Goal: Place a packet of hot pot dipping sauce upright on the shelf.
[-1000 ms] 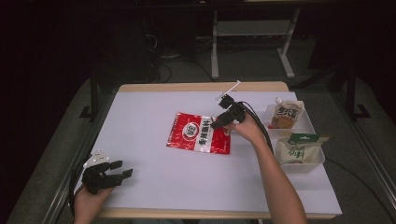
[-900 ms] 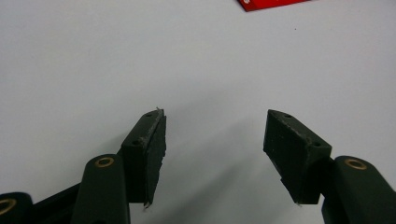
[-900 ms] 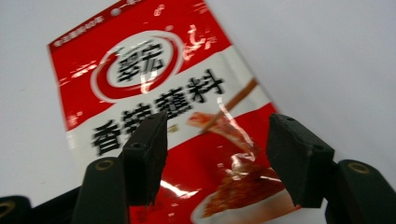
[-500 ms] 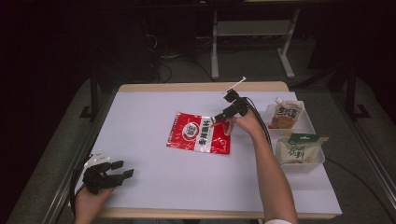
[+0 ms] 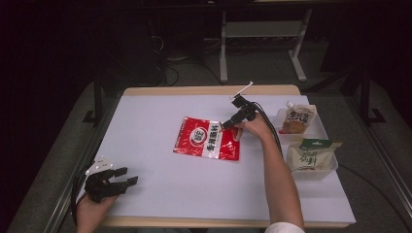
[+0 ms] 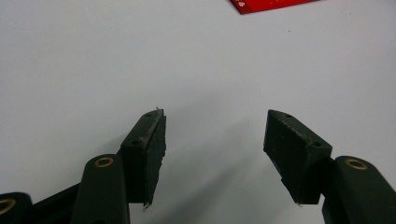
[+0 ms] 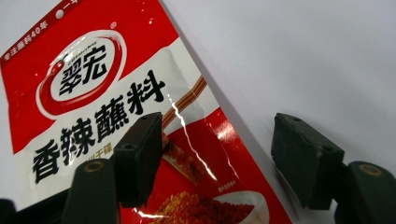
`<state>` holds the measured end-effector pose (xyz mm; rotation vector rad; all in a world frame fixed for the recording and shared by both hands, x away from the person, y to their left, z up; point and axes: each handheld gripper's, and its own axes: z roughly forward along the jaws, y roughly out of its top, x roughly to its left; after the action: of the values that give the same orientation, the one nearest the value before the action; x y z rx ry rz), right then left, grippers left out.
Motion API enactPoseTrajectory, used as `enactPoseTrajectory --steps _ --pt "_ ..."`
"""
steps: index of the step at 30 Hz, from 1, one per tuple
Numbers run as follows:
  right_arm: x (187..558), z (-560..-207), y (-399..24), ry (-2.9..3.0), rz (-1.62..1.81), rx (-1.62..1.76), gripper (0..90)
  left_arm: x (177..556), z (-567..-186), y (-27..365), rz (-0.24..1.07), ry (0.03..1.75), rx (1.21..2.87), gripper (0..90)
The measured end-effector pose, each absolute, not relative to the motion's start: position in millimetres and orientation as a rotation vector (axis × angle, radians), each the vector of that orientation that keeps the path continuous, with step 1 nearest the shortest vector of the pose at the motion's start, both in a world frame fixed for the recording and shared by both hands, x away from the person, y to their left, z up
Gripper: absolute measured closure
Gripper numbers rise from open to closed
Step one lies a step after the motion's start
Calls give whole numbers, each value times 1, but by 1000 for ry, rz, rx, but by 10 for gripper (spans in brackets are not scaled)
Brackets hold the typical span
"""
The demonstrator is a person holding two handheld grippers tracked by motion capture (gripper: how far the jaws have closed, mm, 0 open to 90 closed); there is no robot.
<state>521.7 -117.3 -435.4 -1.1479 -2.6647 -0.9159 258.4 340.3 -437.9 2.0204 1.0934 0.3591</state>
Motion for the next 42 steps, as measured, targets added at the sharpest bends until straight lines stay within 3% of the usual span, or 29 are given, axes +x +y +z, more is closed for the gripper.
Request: enactPoseTrajectory --steps 13,42 --pt "510 -430 -115 -2618 -773 -1128 348 258 -438 338 361 1089 2023 384" --pt "430 -429 -110 -2584 -794 -1220 319 258 -437 332 363 1066 2050 384"
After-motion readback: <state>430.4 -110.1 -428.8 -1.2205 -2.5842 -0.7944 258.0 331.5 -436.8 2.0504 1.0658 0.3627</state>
